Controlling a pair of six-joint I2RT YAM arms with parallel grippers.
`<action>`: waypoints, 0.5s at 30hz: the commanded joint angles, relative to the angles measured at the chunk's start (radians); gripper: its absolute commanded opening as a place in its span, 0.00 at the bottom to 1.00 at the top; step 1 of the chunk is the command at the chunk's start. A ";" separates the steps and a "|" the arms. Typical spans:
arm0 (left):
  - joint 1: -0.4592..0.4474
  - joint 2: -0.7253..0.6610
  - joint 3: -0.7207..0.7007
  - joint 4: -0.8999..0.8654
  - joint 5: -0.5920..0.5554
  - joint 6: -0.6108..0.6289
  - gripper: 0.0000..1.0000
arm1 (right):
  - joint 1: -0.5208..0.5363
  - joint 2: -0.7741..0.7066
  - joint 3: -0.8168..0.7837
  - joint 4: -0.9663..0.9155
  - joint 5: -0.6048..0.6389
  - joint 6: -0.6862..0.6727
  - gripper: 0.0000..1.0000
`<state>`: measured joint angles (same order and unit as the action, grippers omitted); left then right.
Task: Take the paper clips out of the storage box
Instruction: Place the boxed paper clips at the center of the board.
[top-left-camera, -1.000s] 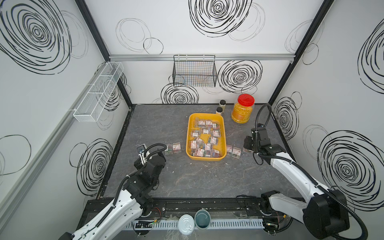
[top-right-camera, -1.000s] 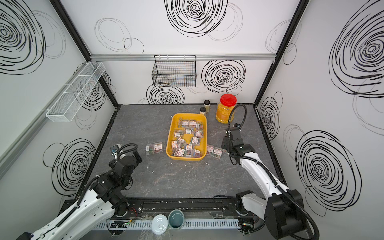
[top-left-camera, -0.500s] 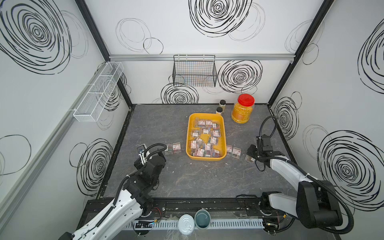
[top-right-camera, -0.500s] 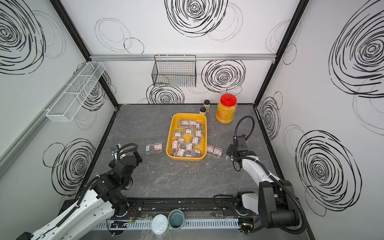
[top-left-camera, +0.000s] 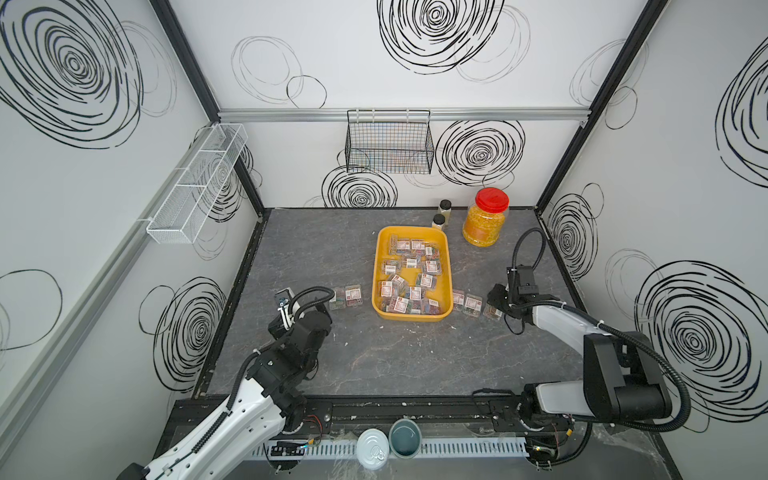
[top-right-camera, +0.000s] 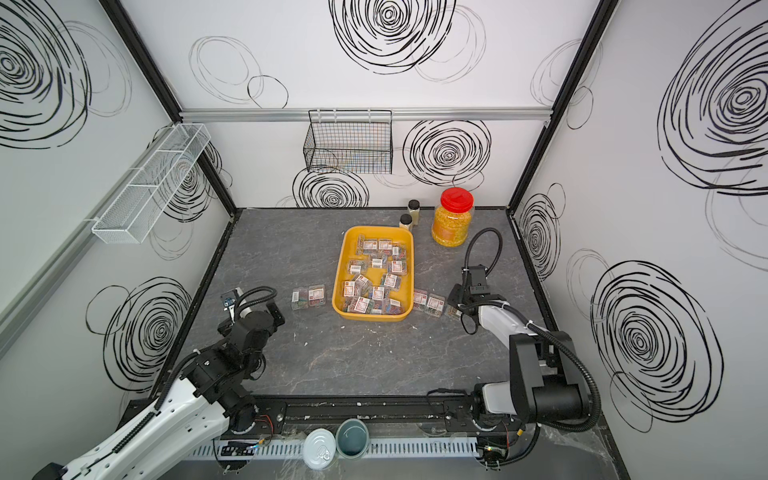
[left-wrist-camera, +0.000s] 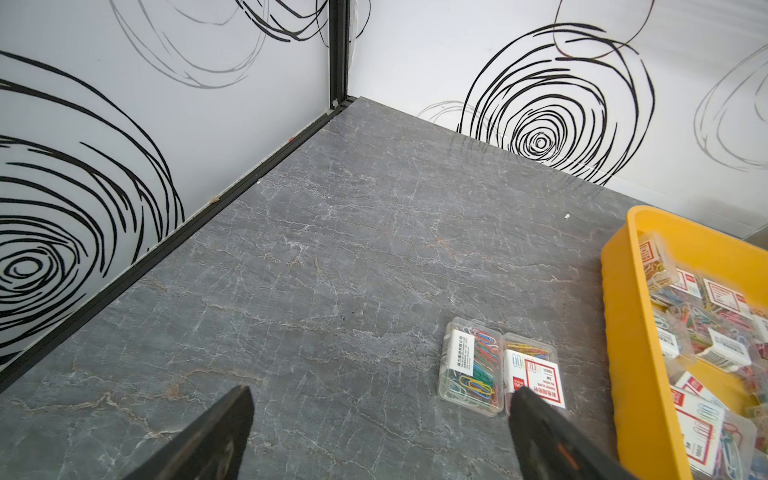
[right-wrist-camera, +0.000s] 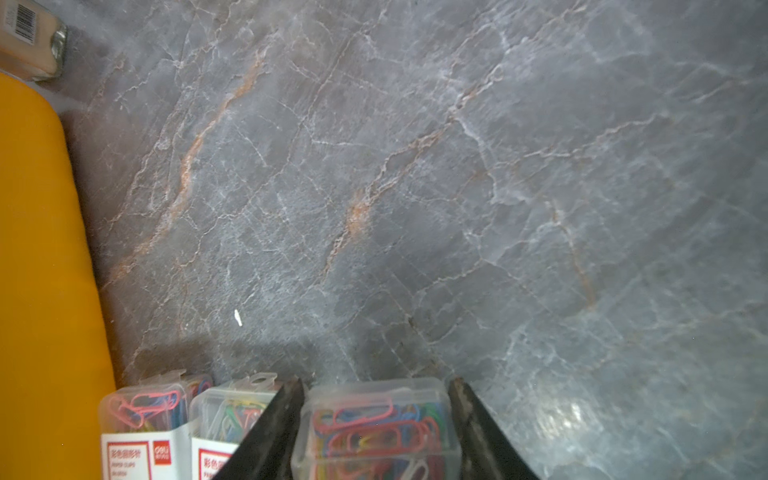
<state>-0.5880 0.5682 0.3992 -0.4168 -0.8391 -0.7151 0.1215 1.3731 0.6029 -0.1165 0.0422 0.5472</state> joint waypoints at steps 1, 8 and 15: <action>0.001 0.005 -0.002 0.022 -0.021 -0.005 0.99 | 0.022 0.007 0.009 0.008 0.024 0.022 0.36; 0.001 0.007 -0.002 0.021 -0.021 -0.004 0.99 | 0.051 -0.014 0.006 -0.003 0.049 0.039 0.56; -0.001 0.006 -0.003 0.022 -0.022 -0.004 0.99 | 0.053 -0.044 -0.014 0.015 0.033 0.060 0.69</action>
<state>-0.5880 0.5739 0.3992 -0.4168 -0.8391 -0.7151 0.1699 1.3613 0.6022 -0.1154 0.0788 0.5854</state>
